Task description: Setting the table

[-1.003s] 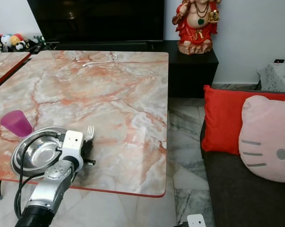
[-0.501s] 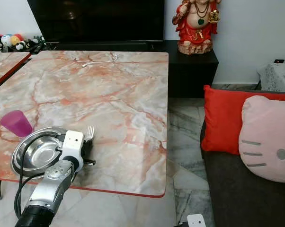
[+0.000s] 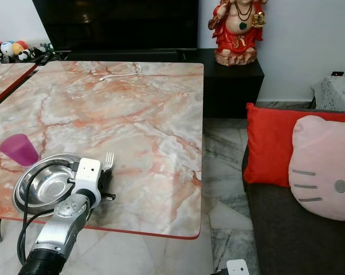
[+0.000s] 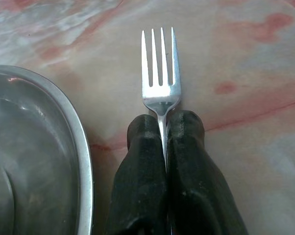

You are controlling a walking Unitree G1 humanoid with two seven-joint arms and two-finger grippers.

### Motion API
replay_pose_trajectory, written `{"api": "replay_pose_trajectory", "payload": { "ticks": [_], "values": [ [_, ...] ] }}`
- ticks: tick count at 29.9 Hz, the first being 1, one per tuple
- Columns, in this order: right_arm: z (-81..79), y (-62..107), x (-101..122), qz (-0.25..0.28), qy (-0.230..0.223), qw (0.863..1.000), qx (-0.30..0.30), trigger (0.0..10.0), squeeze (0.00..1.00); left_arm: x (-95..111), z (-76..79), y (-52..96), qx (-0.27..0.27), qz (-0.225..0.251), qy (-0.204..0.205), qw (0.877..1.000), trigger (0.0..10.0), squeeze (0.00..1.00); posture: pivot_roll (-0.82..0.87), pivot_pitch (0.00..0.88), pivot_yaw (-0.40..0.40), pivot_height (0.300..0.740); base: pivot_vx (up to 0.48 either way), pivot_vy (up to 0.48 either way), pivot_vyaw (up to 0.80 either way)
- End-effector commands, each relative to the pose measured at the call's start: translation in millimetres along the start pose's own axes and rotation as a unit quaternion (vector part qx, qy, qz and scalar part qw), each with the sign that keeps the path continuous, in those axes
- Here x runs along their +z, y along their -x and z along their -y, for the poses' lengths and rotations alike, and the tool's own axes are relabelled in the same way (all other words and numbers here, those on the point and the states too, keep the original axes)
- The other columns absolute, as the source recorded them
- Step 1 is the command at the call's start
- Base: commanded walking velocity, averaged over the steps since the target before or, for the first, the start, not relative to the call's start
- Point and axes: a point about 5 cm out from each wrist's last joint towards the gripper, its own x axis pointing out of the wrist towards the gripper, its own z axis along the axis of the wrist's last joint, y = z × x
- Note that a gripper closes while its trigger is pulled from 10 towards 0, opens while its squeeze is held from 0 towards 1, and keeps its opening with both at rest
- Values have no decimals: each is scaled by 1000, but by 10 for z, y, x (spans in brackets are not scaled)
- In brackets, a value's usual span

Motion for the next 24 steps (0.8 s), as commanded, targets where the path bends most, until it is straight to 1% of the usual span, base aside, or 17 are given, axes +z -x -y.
{"api": "replay_pose_trajectory", "payload": {
  "ticks": [1,12,13,21,24],
  "values": [
    [-10,-1,10,2,1,1000,1,10000,0,12,-21,0,8,0,-7,1000,10000,404,-50,35,41,740,0,0,0],
    [-8,-1,13,2,1,1000,1,10000,0,10,-19,3,8,0,-10,1000,10000,431,-50,36,40,740,0,0,0],
    [-8,-1,12,2,1,1000,1,10000,0,10,-19,4,8,0,-11,1000,10000,525,-51,36,40,740,0,0,0],
    [-9,-1,11,2,1,1000,1,10000,0,13,-8,4,6,2,-11,1000,10000,537,-52,36,41,740,0,0,0],
    [-9,-1,12,2,1,1000,1,10000,0,15,-9,2,7,3,-11,1000,10000,510,-51,36,41,740,0,0,0]
  ]
}}
